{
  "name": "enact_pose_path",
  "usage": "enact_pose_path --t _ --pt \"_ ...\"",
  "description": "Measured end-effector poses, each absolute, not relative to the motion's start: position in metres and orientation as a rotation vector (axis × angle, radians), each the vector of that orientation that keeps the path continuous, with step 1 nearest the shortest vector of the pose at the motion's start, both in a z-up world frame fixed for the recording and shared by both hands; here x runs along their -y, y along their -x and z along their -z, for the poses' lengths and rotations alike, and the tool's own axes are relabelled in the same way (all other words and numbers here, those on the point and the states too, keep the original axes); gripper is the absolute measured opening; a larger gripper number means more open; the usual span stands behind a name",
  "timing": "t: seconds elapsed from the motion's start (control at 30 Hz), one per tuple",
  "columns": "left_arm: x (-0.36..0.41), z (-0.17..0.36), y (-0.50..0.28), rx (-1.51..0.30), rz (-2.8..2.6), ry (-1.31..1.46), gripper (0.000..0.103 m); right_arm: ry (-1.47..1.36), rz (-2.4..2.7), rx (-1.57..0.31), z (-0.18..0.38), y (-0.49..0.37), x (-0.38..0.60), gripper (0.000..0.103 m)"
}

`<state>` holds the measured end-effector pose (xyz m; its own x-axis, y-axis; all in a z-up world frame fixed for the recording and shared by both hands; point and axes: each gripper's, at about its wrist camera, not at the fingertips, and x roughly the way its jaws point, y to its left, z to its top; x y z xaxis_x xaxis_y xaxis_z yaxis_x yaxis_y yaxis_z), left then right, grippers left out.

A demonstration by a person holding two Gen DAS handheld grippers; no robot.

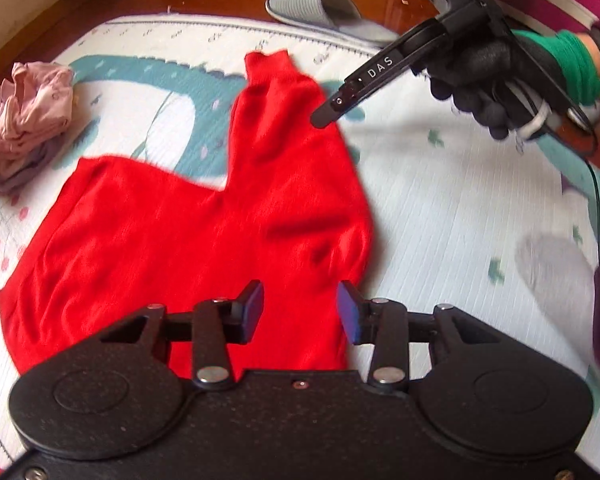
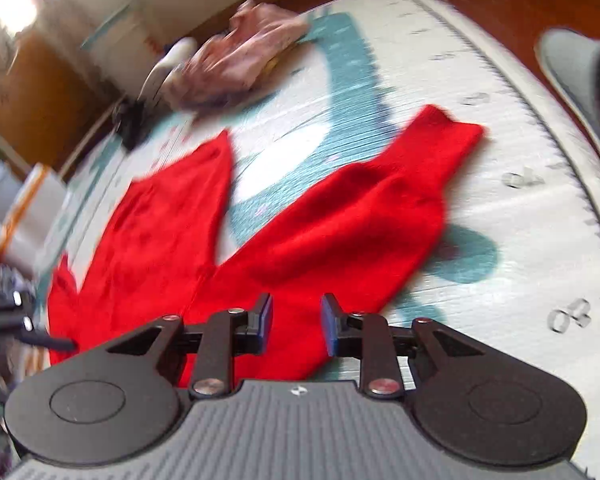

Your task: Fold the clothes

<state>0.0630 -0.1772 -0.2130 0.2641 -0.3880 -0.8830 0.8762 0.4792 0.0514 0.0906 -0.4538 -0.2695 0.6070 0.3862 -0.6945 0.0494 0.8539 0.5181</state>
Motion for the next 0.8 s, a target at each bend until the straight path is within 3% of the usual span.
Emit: enact_pose_path --t 0.13,0.4,0.8 --pt "0.223 0.215 -0.067 -0.885 0.904 -0.581 0.049 -0.737 -0.086 -0.845 0.275 -0.076 0.507 0.030" --pt "0.317 0.236 -0.081 -0.802 0.724 -0.522 0.049 -0.987 0.016 -0.710 0.286 -0.042 0.570 0.033" --pt "0.415 0.272 -0.089 -0.720 0.532 -0.684 0.049 -1.077 0.082 -0.636 0.296 -0.018 0.605 0.034"
